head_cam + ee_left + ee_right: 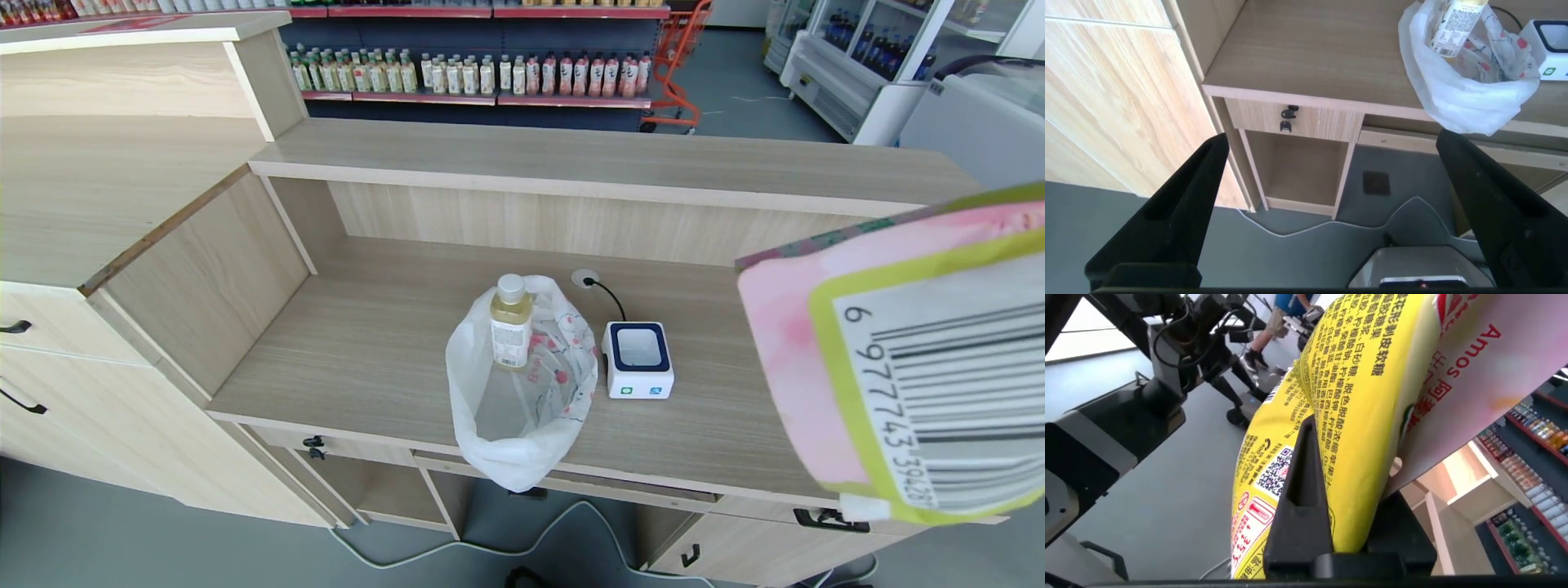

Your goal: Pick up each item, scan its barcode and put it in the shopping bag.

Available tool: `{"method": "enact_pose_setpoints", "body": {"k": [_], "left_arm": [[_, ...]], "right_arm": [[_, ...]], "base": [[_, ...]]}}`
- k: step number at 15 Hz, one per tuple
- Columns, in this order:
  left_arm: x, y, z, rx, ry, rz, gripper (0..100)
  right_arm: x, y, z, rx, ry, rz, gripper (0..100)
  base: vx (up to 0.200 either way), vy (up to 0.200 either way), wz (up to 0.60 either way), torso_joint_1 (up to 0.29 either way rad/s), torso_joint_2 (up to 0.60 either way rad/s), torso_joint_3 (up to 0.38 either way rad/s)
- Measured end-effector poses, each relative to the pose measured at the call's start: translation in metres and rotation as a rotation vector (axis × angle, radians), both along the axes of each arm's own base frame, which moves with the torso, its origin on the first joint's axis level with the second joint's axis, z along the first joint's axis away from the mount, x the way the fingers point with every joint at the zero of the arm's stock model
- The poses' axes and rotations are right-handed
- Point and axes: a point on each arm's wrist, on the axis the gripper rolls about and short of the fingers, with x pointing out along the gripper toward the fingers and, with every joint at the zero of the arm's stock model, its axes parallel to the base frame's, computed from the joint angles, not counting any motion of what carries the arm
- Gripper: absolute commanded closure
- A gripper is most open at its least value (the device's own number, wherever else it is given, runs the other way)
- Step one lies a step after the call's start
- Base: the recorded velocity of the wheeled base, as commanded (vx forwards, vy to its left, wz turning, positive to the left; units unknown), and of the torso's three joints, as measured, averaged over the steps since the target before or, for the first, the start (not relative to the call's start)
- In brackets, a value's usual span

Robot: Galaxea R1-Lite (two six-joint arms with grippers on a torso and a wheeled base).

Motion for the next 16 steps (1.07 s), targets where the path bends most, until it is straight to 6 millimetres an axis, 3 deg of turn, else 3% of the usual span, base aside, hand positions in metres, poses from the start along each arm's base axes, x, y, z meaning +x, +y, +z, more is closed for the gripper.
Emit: {"method": "enact_pose_setpoints", "body": {"k": [5,16], "left_arm": [[0.0,0.0,0.0,0.0,0.0,0.0,0],[0.0,0.0,0.0,0.0,0.0,0.0,0]], "right_arm": [[-0.007,-0.002,-0.014,-0.005,0.018,-0.007,100],[-0.026,-0.014,-0.021,0.002,0.01,-0.067,100]], "base": [[0.0,0.0,0.0,0.0,0.0,0.0],[0.0,0.0,0.0,0.0,0.0,0.0]]}}
